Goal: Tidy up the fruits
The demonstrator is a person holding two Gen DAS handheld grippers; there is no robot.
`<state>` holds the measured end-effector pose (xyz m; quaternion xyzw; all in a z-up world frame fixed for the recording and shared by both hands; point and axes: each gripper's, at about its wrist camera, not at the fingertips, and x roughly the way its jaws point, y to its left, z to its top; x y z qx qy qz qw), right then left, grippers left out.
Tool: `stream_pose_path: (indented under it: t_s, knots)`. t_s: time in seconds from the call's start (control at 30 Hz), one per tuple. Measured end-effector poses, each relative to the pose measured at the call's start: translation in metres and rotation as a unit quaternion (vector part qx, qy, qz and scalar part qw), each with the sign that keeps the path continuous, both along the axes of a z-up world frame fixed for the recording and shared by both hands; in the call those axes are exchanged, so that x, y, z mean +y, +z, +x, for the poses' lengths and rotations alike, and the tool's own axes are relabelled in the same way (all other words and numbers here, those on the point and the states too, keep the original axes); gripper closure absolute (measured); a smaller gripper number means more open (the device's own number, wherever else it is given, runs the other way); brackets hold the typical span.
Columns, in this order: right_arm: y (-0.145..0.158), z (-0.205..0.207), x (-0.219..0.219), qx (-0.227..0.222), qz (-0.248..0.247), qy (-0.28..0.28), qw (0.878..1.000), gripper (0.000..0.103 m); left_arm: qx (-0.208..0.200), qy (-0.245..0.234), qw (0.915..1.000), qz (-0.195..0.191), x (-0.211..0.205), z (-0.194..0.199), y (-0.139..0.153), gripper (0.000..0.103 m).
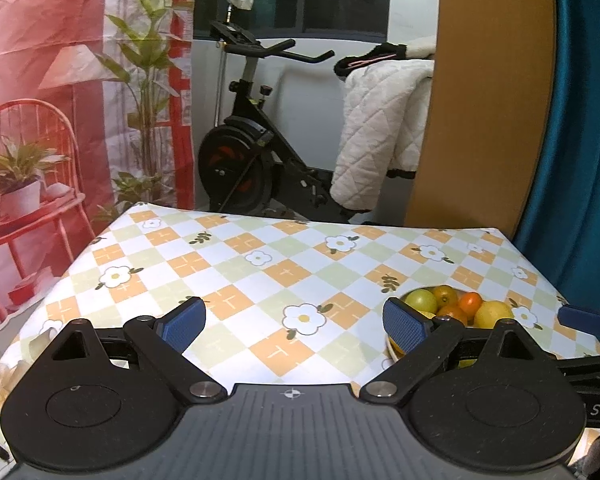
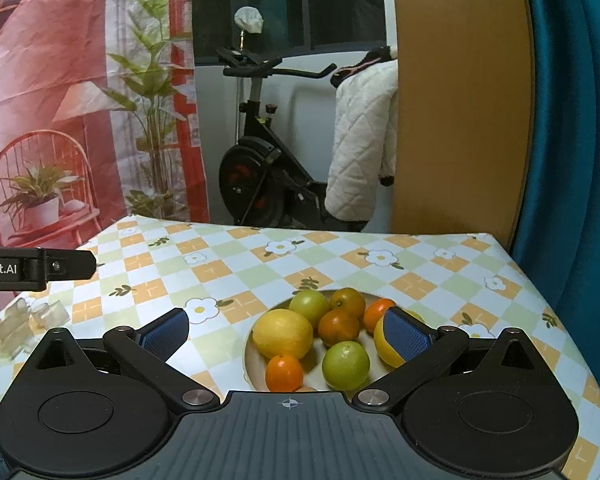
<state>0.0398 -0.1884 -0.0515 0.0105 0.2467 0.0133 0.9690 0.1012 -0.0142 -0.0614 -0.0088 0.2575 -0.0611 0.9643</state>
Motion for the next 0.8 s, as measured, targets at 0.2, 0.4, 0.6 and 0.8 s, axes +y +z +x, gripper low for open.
stream_pose_path:
  t_s: [0.2,0.4,0.6,0.8]
  knots:
    - [-0.0045,0.001,-0.0004,0.003,0.003,-0.003,1.0,0.001,-0.001,0.006,0.9999,0.01,-0.0022,0.0005,-0.0011,0.006]
    - [-0.005,0.001,-0.0012,0.001,0.003,-0.004,1.0,0.001,-0.003,0.009,0.9997,0.021,-0.0028,-0.0017,-0.001,0.006]
    - [-0.0062,0.0009,-0.0026,-0.002,0.005,-0.009,1.0,0.001,0.003,0.005,0.9996,0.026,-0.0024,-0.0012,-0.0018,0.006]
    - [-0.0067,0.0007,-0.0029,-0.002,0.005,-0.009,1.0,0.001,0.01,0.002,0.9996,0.027,-0.0015,-0.0015,-0.0026,0.006]
